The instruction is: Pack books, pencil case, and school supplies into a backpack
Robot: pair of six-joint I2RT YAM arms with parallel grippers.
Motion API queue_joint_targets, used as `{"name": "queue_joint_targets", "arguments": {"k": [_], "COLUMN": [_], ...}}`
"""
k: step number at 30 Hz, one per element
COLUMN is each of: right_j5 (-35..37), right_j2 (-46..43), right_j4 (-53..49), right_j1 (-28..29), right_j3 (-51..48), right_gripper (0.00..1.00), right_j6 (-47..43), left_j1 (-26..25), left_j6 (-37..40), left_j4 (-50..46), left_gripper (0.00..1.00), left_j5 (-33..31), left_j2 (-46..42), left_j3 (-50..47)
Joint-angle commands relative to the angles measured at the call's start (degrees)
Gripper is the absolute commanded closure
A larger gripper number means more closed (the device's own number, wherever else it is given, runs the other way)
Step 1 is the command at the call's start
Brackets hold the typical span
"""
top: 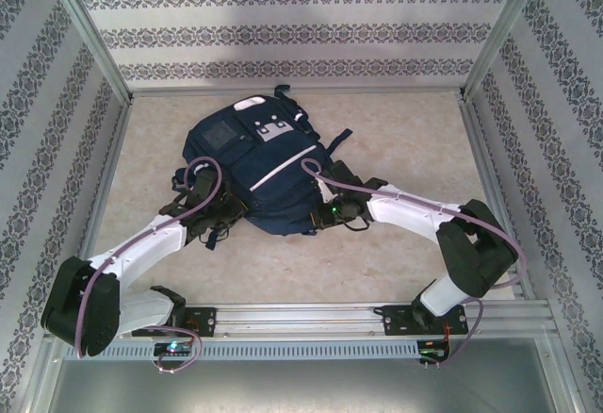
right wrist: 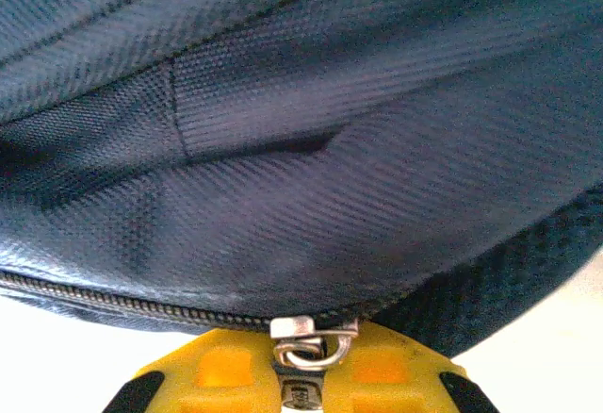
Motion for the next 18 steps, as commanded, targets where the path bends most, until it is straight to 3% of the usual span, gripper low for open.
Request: {"name": "queue_joint_targets", "arguments": {"k": [1,7,12,14,18], "right_j5": [5.3,1.6,-3.9,-5.2,-7.6], "right_j2": [-1.3,-2.4,-1.4,-0.4,2.5], "right_j4": [-1.5,0.0,-0.2,-0.4,0.5], "right_j1": [-1.1,4.3,8.4,9.5,10.8], "right_j3": [-1.8,-2.5,-0.1,1.9,6.1], "right_gripper": [1.00,1.00,1.00,1.00,1.00], "right_j6": [-0.3,-3.4,-2.6,-0.9,4.4], "left_j1": [1.7,1.7,2.0,2.8,4.8], "left_j6": [5.6,13.9,15.4,15.7,14.0], "left_j4": [-3.4,-8.5,-12.0,-14.0,-16.4], "left_gripper": [1.00,0.98,0.79,0.64,0.47], "left_j5": [-5.1,-4.6,-7.3,-8.5,-7.3], "left_j2": [-0.1,8.3,10.7,11.1,9.3], "left_j3": [3.8,13.8,19.5,21.5,21.3]}}
